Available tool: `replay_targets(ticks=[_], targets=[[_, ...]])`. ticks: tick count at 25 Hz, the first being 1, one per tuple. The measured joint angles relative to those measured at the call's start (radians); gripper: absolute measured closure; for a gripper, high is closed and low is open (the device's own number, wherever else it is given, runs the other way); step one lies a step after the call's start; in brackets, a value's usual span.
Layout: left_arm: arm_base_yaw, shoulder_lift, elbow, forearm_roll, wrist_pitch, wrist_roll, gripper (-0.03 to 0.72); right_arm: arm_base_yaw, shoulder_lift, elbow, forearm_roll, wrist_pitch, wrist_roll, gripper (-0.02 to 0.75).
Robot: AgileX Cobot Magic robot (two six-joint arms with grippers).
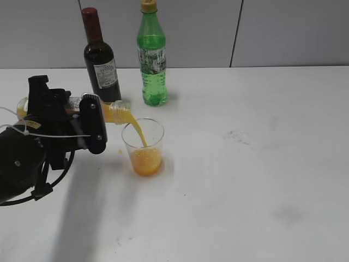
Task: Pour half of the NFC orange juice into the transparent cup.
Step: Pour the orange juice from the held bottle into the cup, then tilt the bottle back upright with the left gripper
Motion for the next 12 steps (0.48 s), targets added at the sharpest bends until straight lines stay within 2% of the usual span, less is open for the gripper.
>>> replay_targets(ticks=[12], targets=[[0.000,0.000,0.000,0.027,-0.001,0.000,0.210,0.000,0.000,0.000,0.000,0.000,0.000,0.167]])
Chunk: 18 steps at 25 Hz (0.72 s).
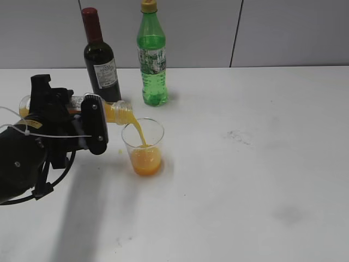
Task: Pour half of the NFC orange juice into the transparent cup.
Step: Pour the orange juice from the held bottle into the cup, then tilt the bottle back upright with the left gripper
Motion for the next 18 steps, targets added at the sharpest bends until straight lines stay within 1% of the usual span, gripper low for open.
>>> replay_targets(ticks=[18], targets=[[0.000,-0.001,0.000,0.003,-0.022,0.000,0.210,0.000,0.000,0.000,0.000,0.000,0.000,0.167]])
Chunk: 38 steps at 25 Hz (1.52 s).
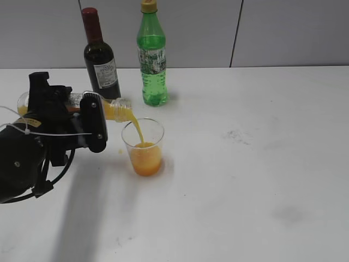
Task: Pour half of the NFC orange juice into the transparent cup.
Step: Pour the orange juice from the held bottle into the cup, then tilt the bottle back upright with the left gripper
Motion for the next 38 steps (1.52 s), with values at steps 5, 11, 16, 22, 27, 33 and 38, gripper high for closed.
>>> replay_targets(ticks=[5,11,16,22,27,33,38], targets=[[0.000,-0.001,0.000,0.023,-0.019,0.000,0.210,0.000,0.000,0.000,0.000,0.000,0.000,0.167],[0.000,-0.001,0.000,0.038,-0.061,0.000,0.210,0.000,0.000,0.000,0.000,0.000,0.000,0.167],[0.000,-0.001,0.000,0.040,-0.084,0.000,0.210,0.000,0.000,0.000,0.000,0.000,0.000,0.167],[0.000,-0.001,0.000,0.056,-0.084,0.000,0.210,0.000,0.000,0.000,0.000,0.000,0.000,0.167],[0.000,-0.001,0.000,0.060,-0.083,-0.008,0.210,0.000,0.000,0.000,0.000,0.000,0.000,0.167],[0.000,-0.001,0.000,0.072,-0.077,-0.402,0.210,0.000,0.000,0.000,0.000,0.000,0.000,0.167],[0.000,-0.001,0.000,0.143,-0.048,-0.866,0.210,0.000,0.000,0.000,0.000,0.000,0.000,0.167]])
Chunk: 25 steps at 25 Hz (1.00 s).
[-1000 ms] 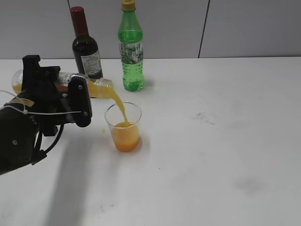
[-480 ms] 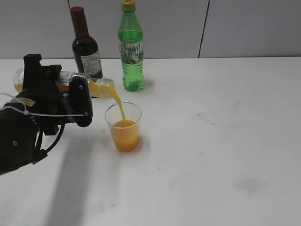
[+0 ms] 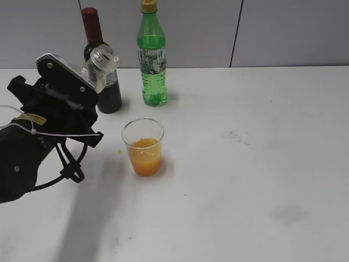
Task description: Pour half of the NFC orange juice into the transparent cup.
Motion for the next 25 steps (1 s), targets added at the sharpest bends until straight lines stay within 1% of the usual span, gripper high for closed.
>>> replay_targets(ticks=[4,7,9,13,14,17,20,23,25], targets=[[0.014,0.000,0.000,0.076,-0.001,-0.361,0.210,0.000,0.000,0.000,0.000,0.000,0.000,0.167],[0.064,0.000,0.000,0.129,-0.001,-0.538,0.210,0.000,0.000,0.000,0.000,0.000,0.000,0.167],[0.123,0.000,0.000,0.207,0.009,-0.625,0.210,0.000,0.000,0.000,0.000,0.000,0.000,0.167],[0.263,0.000,0.000,0.443,0.031,-0.835,0.210,0.000,0.000,0.000,0.000,0.000,0.000,0.167],[0.297,0.000,0.000,0.487,0.031,-0.884,0.210,0.000,0.000,0.000,0.000,0.000,0.000,0.167],[0.418,0.025,0.000,0.609,-0.020,-0.959,0.210,0.000,0.000,0.000,0.000,0.000,0.000,0.167],[0.505,0.088,-0.002,0.669,-0.131,-1.005,0.210,0.000,0.000,0.000,0.000,0.000,0.000,0.167],[0.558,0.178,-0.013,0.703,-0.228,-1.062,0.210,0.000,0.000,0.000,0.000,0.000,0.000,0.167],[0.573,0.241,-0.034,0.712,-0.249,-1.075,0.210,0.000,0.000,0.000,0.001,0.000,0.000,0.167]])
